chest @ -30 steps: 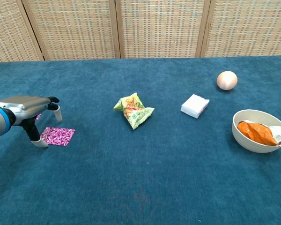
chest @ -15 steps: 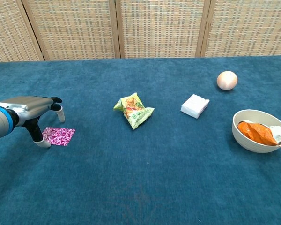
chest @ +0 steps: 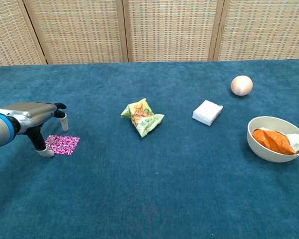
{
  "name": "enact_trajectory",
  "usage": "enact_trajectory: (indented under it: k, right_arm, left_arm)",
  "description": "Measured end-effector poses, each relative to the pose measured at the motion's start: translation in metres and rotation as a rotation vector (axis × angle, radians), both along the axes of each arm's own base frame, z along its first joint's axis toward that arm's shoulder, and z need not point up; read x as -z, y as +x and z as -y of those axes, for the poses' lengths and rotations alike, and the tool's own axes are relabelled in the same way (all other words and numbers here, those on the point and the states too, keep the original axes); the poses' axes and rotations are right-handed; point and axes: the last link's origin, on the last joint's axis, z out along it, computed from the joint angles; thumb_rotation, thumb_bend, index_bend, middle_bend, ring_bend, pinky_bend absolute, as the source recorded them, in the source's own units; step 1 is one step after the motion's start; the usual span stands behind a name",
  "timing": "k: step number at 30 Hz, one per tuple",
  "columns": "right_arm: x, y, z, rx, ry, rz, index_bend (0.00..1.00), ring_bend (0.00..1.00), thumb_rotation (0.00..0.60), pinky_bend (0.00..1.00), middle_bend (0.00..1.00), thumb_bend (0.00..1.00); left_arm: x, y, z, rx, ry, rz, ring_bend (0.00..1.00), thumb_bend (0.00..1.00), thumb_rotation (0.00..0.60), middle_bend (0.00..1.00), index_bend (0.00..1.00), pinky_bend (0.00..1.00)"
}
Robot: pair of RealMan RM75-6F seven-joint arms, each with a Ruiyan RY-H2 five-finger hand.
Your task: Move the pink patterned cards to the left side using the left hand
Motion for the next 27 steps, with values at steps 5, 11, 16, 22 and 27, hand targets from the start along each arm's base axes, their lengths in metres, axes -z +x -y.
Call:
enact_trajectory:
  k: [5,11,16,22,27]
  right_arm:
    - [-0.0002,0.0001,0.0,0.0,-0.001,0.001,0.0,0.0,0.6,0.0,0.0,0.13]
    - [-0.0004,0.0003,-0.0002,-0.001,-0.001,0.002,0.0,0.0,0.6,0.0,0.0,0.13]
    - [-0.0005,0.0002,-0.0004,0.0,-0.001,0.001,0.0,0.0,0.6,0.0,0.0,0.13]
    - [-0.0008,0.0,-0.0002,0.0,-0.001,0.002,0.0,0.0,0.6,0.0,0.0,0.13]
    - [-0.0008,0.0002,-0.0004,0.0,-0.002,0.002,0.0,0.0,0.6,0.0,0.0,0.13]
  left_arm:
    - [-0.0003,-0.0001,-0.0002,0.001,0.0,-0.002,0.0,0.19,0.6,0.0,0.33,0.0]
    - [0.0005,-0.0005,-0.0003,0.001,-0.001,-0.006,0.0,0.19,0.6,0.0,0.34,0.0]
    - [0.0035,-0.0016,0.0001,-0.001,-0.005,-0.009,0.0,0.2,0.6,0.0,0.36,0.0]
    - [0.0052,-0.0025,0.0005,0.001,-0.005,-0.012,0.0,0.2,0.6,0.0,0.36,0.0]
    - [0.0049,-0.0022,0.0005,0.002,-0.003,-0.012,0.0,0.2,0.6,0.0,0.38,0.0]
